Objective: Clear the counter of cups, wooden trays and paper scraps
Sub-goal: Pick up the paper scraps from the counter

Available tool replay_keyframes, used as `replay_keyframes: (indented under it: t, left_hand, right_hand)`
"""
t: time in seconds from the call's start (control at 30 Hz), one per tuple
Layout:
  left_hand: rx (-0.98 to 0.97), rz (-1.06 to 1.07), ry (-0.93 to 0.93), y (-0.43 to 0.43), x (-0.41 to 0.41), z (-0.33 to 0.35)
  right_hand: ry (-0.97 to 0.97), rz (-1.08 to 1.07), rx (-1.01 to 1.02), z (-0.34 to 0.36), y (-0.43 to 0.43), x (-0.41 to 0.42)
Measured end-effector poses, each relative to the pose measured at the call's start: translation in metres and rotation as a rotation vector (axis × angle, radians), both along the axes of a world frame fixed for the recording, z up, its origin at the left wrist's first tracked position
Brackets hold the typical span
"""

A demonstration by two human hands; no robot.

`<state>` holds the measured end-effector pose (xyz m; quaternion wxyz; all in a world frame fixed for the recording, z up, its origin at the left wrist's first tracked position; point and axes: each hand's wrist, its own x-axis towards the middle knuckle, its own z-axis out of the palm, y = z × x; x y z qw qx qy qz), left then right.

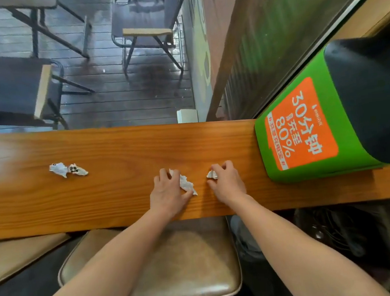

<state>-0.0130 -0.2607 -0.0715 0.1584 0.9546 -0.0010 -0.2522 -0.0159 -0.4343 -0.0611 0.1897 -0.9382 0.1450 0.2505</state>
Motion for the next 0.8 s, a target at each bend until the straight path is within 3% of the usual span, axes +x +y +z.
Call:
replay_keyframes:
  t: [0.3,0.53,0.8]
  left_hand:
    - [-0.087,-0.027,-0.093,0.001,-0.009,-0.007]
    - [-0.187,-0.014,-0.031,0.006,-0.008,0.003]
    - [-0.178,0.059,0.009,0.031,-0.007,0.048]
  right_hand:
    - [-0.086,0.121,0.039,-0.009,0.004,-0.008]
    - [0.078,0.150,0.081,-0.005,0.001,-0.005]
    - [0.134,0.178,0.039,0.022,0.007,0.013]
